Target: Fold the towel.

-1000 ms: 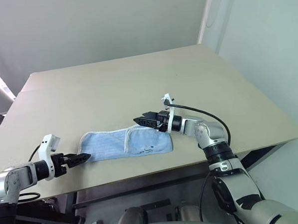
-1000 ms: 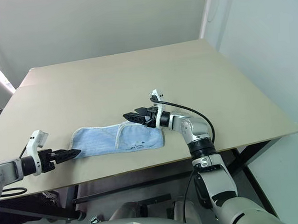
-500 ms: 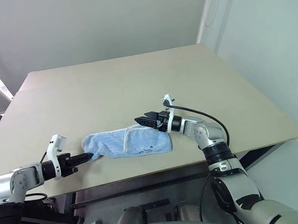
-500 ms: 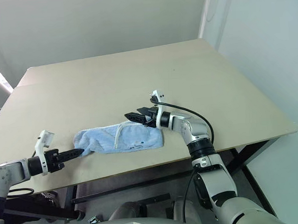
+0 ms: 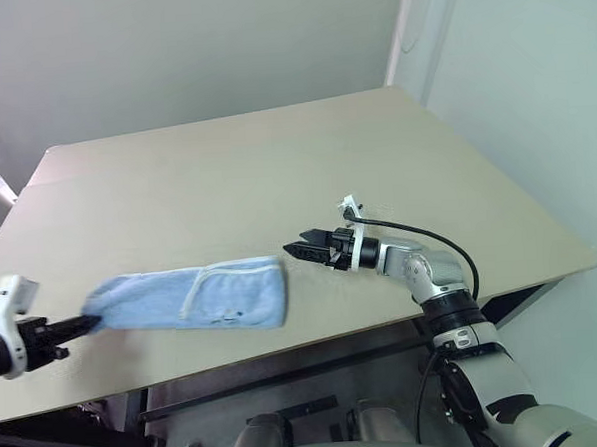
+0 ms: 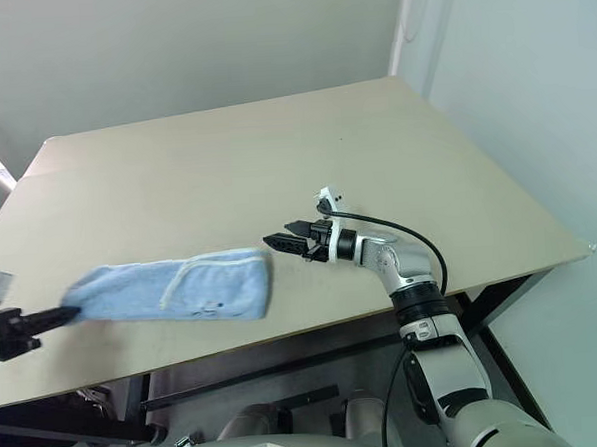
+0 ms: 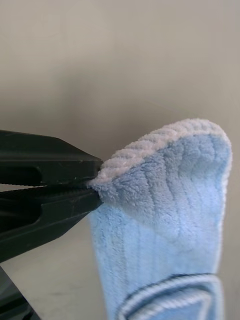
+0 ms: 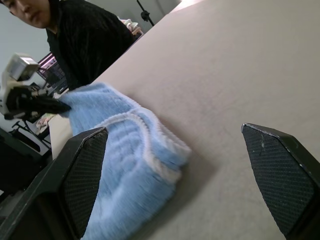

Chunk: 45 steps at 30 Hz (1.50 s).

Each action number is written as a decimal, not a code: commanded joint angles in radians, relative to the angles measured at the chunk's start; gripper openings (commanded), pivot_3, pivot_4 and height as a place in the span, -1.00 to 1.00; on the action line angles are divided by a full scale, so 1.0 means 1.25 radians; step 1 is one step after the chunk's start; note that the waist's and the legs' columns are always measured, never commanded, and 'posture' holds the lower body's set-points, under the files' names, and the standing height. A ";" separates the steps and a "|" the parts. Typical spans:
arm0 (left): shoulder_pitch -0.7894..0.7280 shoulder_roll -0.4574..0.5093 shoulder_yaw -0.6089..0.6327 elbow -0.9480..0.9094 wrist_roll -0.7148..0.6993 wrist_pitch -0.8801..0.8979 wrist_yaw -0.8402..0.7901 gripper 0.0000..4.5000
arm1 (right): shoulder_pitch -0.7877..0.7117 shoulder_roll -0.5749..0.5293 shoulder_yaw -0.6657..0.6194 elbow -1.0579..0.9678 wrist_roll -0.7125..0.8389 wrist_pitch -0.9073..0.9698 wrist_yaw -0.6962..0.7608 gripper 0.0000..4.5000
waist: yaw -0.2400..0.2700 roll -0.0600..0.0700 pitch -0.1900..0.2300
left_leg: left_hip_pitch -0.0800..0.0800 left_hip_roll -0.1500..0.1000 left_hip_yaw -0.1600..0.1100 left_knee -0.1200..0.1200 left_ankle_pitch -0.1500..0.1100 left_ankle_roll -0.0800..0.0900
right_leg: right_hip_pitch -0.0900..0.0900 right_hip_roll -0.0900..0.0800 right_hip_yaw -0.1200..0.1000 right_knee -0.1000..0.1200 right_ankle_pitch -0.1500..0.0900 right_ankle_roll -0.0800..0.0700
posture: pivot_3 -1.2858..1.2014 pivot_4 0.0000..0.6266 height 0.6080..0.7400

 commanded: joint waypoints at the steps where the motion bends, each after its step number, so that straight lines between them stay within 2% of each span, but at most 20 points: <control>1: -0.001 0.020 0.014 -0.087 -0.022 0.009 -0.031 -0.98 | -0.006 -0.008 -0.013 -0.018 0.010 -0.011 0.006 1.00 | 0.003 -0.001 0.000 | 0.000 0.000 0.000 0.000 0.000 0.000 | 0.000 0.000 0.000 0.000 0.000 0.000 | 0.03 -1.00 1.00; 8: -0.116 0.001 -0.080 -0.214 -0.071 0.064 -0.040 -0.98 | 0.014 -0.030 -0.013 -0.041 0.010 -0.013 0.010 1.00 | 0.005 -0.003 0.000 | -0.001 0.000 0.000 0.000 0.000 0.000 | 0.000 -0.001 0.000 0.000 0.000 0.000 | 0.03 -1.00 1.00; 23: -0.384 -0.092 -0.407 -0.252 -0.060 0.099 -0.115 -0.98 | 0.106 -0.028 -0.063 -0.156 0.037 0.006 -0.093 1.00 | 0.002 -0.003 0.000 | -0.002 0.000 0.001 0.002 0.002 0.003 | 0.003 0.001 0.001 0.001 0.000 0.001 | 0.03 -1.00 1.00; 28: -0.420 -0.118 -0.479 -0.259 -0.049 0.101 -0.136 -0.98 | 0.130 -0.029 -0.076 -0.185 0.043 0.012 -0.127 1.00 | 0.001 -0.004 0.000 | -0.002 0.000 0.001 0.002 0.002 0.003 | 0.003 0.001 0.001 0.001 0.000 0.001 | 0.03 -1.00 1.00; 33: -0.423 -0.111 -0.541 -0.257 -0.007 0.071 -0.155 -0.98 | 0.135 -0.030 -0.088 -0.185 0.045 0.009 -0.154 1.00 | 0.002 -0.004 0.000 | -0.002 0.000 0.001 0.003 0.002 0.003 | 0.003 0.002 0.001 0.001 0.000 0.001 | 0.03 -1.00 1.00; 37: -0.418 -0.121 -0.537 -0.249 -0.002 0.053 -0.163 -0.98 | 0.133 -0.030 -0.092 -0.170 0.039 0.002 -0.171 1.00 | 0.002 -0.004 0.001 | -0.002 0.000 0.001 0.003 0.002 0.003 | 0.003 0.002 0.001 0.001 0.000 0.001 | 0.03 -1.00 1.00; 40: -0.410 -0.121 -0.532 -0.268 -0.015 0.054 -0.174 -0.65 | 0.132 -0.032 -0.090 -0.164 0.038 -0.001 -0.172 1.00 | 0.002 -0.004 0.001 | -0.002 0.000 0.001 0.004 0.002 0.003 | 0.004 0.002 0.001 0.001 0.000 0.001 | 0.03 -1.00 1.00; 45: -0.390 -0.111 -0.515 -0.307 -0.010 0.039 -0.161 0.11 | 0.123 -0.034 -0.083 -0.148 0.031 -0.010 -0.170 1.00 | 0.002 -0.004 0.001 | -0.002 0.000 0.001 0.004 0.002 0.003 | 0.004 0.002 0.001 0.001 0.000 0.001 | 0.03 -1.00 1.00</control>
